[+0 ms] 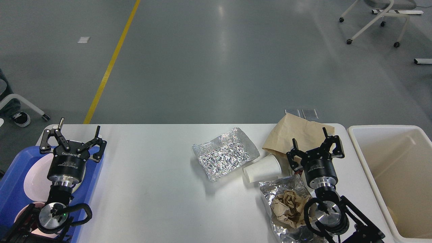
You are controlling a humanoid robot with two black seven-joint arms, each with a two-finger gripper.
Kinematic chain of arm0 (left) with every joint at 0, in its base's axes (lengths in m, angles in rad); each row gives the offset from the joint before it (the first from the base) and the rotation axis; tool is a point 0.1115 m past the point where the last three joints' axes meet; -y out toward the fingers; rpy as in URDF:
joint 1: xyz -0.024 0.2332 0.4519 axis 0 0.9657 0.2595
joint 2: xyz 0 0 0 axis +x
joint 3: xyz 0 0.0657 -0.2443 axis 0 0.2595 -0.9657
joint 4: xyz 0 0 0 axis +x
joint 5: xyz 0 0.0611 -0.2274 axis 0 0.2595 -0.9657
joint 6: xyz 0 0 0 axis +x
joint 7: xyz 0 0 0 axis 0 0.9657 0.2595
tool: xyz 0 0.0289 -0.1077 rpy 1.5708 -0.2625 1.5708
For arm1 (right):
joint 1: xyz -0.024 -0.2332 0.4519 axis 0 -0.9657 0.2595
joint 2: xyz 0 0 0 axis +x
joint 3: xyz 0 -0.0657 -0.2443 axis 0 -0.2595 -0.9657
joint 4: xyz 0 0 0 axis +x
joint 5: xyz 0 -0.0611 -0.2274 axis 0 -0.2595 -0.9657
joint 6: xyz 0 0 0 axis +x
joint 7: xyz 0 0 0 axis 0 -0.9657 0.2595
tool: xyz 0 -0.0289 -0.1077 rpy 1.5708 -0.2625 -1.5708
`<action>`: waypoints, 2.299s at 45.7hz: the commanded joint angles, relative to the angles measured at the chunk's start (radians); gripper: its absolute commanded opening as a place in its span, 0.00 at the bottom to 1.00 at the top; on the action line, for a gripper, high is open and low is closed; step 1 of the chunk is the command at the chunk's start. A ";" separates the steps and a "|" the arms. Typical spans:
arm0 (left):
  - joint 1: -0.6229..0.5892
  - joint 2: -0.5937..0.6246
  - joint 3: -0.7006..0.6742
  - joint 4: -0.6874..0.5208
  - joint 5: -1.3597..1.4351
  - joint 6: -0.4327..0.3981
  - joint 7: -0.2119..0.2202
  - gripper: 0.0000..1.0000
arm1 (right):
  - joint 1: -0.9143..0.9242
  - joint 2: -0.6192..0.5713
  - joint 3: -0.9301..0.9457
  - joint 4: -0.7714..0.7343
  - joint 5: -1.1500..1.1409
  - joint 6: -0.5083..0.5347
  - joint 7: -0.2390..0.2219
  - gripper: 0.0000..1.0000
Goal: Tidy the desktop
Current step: 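Grasp the brown paper bag with the right gripper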
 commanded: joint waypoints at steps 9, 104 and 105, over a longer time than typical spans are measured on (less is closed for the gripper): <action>0.000 -0.003 -0.001 0.000 -0.008 -0.003 -0.002 0.96 | 0.000 0.000 0.000 0.000 0.001 0.000 0.000 1.00; 0.000 -0.002 -0.001 0.000 -0.008 -0.003 -0.002 0.97 | 0.015 -0.169 -0.012 -0.117 0.006 0.026 -0.008 1.00; 0.002 -0.003 -0.001 0.000 -0.008 -0.003 -0.002 0.96 | 0.015 -0.167 -0.012 -0.120 0.006 0.026 -0.008 1.00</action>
